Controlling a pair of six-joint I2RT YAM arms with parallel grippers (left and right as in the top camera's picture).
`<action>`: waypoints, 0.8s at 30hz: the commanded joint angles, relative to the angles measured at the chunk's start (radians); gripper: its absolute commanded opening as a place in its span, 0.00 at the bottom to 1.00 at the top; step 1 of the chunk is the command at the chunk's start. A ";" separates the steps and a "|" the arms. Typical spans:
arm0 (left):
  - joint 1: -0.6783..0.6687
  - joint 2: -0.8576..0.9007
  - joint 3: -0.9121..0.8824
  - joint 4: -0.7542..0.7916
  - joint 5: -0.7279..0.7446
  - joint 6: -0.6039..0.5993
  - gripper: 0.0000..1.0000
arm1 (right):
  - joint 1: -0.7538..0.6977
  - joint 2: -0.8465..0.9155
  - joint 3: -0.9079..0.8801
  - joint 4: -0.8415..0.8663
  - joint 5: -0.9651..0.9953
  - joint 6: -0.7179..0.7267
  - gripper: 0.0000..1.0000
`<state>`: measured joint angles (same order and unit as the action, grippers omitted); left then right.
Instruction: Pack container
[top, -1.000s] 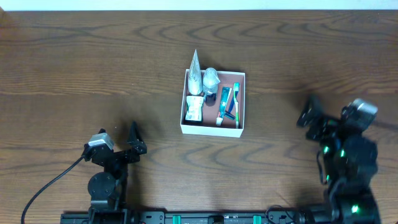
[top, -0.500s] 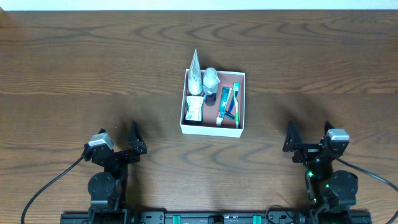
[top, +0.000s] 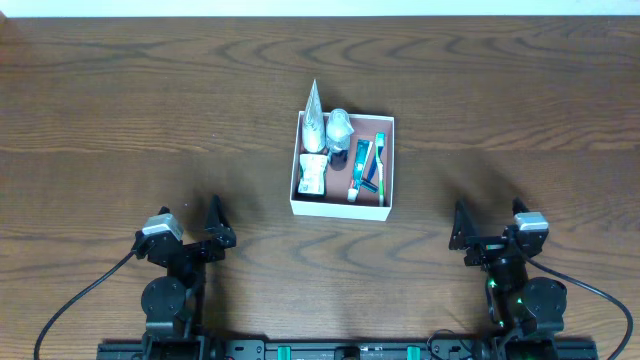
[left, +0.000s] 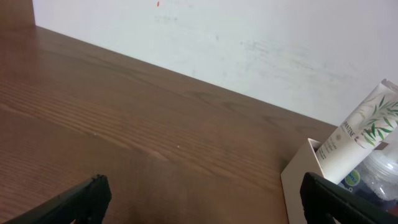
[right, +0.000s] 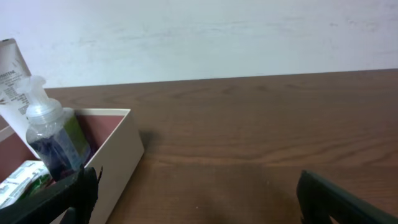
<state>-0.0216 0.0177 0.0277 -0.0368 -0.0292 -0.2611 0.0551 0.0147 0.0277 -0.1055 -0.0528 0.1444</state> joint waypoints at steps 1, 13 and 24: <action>0.003 0.000 -0.024 -0.033 -0.007 0.010 0.98 | 0.004 -0.010 -0.007 0.005 -0.008 -0.051 0.99; 0.003 0.001 -0.024 -0.033 -0.007 0.010 0.98 | 0.005 -0.010 -0.008 0.005 -0.005 -0.162 0.99; 0.003 0.000 -0.024 -0.033 -0.007 0.010 0.98 | 0.005 -0.010 -0.007 0.005 -0.004 -0.157 0.99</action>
<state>-0.0216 0.0177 0.0277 -0.0368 -0.0292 -0.2615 0.0563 0.0147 0.0277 -0.1051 -0.0532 0.0059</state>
